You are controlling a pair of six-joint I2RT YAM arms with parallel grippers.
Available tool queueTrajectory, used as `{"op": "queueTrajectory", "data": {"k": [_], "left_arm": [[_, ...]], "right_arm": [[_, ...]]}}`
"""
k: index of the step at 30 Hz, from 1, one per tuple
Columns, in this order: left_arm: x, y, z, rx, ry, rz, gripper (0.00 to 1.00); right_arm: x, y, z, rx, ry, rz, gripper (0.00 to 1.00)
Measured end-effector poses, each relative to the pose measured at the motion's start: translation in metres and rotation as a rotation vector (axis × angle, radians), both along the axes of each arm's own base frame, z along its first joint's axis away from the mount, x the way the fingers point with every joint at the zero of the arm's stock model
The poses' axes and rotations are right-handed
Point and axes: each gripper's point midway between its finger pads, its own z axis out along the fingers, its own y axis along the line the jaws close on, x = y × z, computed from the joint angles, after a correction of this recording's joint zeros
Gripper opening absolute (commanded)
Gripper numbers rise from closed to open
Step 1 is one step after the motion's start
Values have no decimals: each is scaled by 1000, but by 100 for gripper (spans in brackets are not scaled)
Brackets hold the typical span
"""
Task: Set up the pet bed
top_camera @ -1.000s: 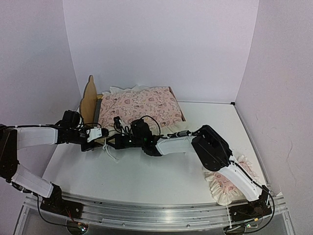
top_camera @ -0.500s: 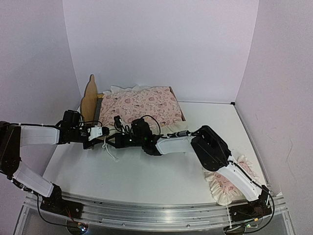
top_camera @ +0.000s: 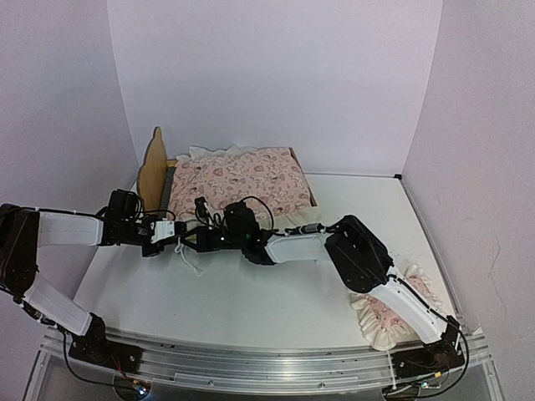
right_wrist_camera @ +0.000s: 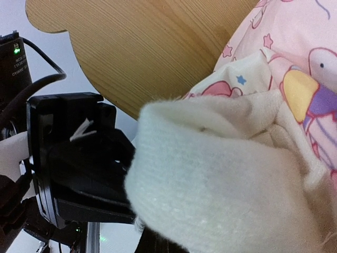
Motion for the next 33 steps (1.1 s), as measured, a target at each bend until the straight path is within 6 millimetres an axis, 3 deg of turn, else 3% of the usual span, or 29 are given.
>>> {"op": "queueTrajectory", "data": {"k": [8,13,21,25,30,32,33], "left_arm": [[-1,0,-4,-5,27,13,0],[1,1,-6,-15,65,74,0],[6,10,-5,-22,121,193,0],[6,14,-7,-19,141,228,0],[6,15,-7,-21,151,245,0],[8,15,-6,-24,153,254,0],[8,16,-5,-24,155,260,0]], "right_arm": [[0,0,-2,-5,3,-1,0],[1,-8,-13,-29,-22,-29,15],[-22,-47,-70,-280,-146,-63,44],[-37,-43,-76,-363,-296,-57,54],[-48,-28,-77,-460,-430,-54,52],[-46,-21,-79,-501,-484,-56,40],[-44,-19,-81,-524,-516,-61,26]]}}
